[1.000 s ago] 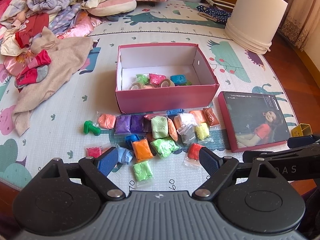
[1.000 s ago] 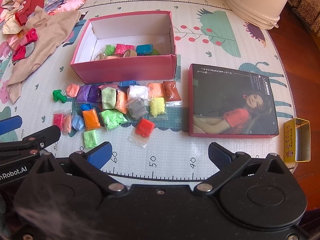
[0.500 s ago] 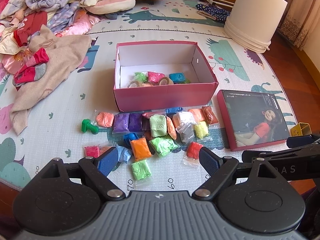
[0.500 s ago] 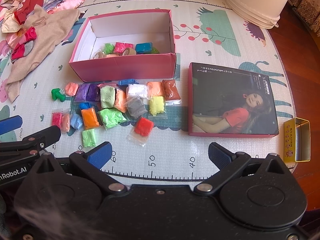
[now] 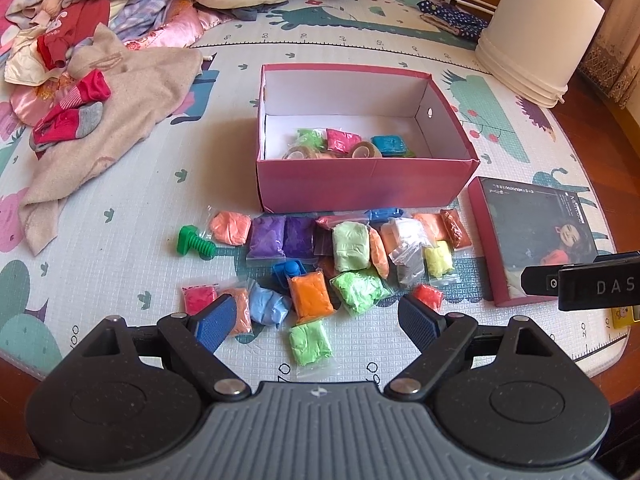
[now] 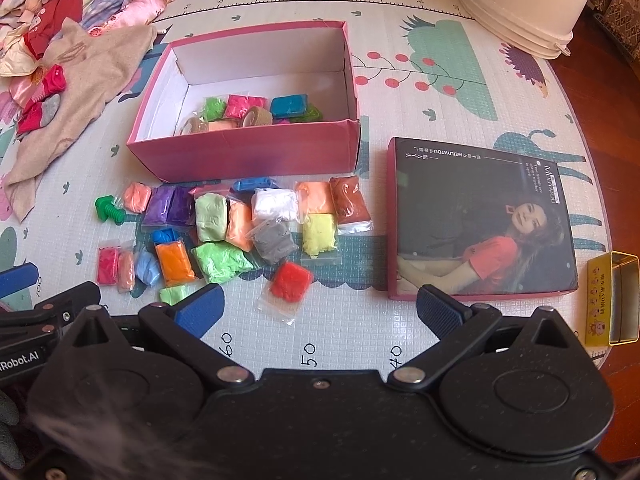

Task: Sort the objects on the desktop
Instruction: 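Lower the left gripper onto the light green clay bag and close it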

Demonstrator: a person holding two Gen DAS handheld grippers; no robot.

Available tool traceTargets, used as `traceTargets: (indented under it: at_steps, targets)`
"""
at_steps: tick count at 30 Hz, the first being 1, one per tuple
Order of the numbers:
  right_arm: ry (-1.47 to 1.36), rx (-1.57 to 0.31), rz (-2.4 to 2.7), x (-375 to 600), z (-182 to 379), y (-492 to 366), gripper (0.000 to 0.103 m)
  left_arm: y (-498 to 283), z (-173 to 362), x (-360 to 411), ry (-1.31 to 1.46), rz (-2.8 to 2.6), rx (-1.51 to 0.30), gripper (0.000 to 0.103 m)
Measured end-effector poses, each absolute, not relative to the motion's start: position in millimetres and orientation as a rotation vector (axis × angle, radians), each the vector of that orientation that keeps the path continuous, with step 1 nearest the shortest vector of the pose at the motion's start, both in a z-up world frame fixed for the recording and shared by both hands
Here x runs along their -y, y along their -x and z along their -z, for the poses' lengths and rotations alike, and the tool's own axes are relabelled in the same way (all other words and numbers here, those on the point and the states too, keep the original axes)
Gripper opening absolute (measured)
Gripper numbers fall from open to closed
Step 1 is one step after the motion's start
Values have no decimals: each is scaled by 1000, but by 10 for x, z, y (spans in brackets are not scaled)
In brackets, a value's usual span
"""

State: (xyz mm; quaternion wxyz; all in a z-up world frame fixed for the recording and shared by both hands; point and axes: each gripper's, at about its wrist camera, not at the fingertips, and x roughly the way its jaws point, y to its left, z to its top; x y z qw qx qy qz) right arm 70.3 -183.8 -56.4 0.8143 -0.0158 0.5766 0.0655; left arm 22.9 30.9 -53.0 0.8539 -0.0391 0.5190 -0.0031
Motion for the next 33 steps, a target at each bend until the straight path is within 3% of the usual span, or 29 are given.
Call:
traceTargets:
  at_steps: [8,13,33]
  targets:
    - [15,-1265,-164,1731,878,-750,102,-225,765,-365,74,3,-1108,88]
    - [6,-1248,-201,1687,1026,-754,102,-243,973,-381,74,-3,-1166,96]
    - [-69,-1394,-224,1657,1641,-940,103,-377,1753,-271,16,-42,-1298,96]
